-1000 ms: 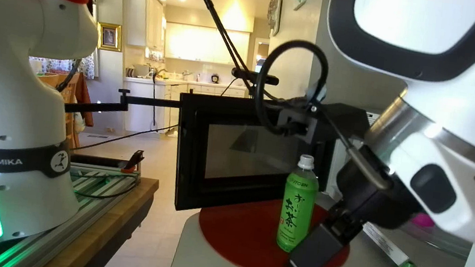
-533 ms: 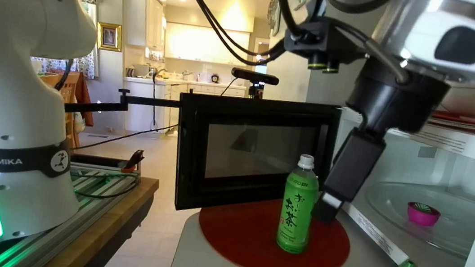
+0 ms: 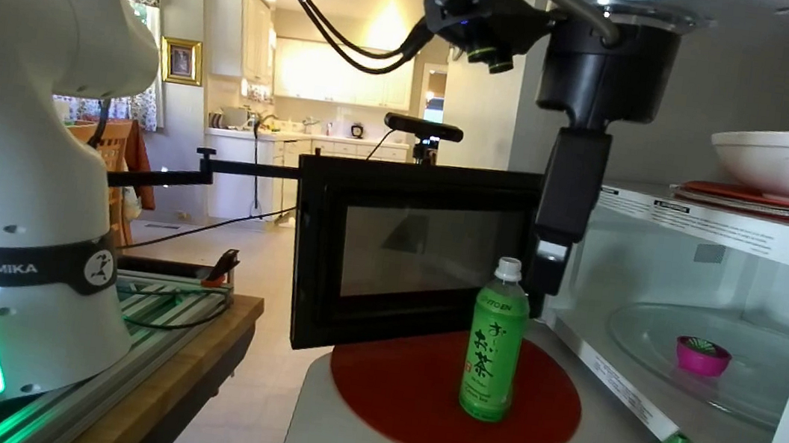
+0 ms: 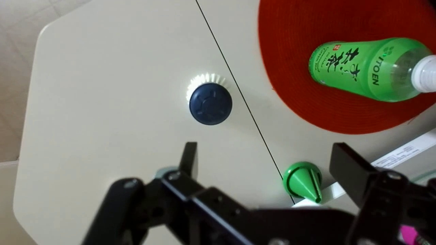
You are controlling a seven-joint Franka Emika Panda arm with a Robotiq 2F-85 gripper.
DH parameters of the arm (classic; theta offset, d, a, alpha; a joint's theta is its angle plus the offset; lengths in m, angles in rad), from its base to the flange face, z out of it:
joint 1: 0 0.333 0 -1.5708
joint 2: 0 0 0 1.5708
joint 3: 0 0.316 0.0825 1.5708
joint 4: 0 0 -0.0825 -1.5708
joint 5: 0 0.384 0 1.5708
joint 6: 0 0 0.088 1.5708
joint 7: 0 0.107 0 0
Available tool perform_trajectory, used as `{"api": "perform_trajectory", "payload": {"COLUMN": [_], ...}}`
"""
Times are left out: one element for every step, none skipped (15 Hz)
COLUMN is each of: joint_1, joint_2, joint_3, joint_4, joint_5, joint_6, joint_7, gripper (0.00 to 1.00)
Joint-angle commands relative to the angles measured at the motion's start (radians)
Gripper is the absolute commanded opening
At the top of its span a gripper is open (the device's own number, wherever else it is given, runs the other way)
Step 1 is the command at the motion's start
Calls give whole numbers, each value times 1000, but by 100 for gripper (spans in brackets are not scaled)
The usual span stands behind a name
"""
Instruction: Use the brush to clean the wall cabinet
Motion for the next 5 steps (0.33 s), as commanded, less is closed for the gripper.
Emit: {"api": "perform_trajectory", "payload": {"joint_1": [-3,-3,-3,-3,-3], "joint_2": [1,1,1,1,1], "joint_3": [2,2,2,2,2], "joint_4": [0,0,0,0,0], "joint_5": [0,0,0,0,0], "joint_6": [1,3,3,4,4], "joint_7": [-1,-1,-1,-2,-2], "gripper": [100,100,100,100,100]}}
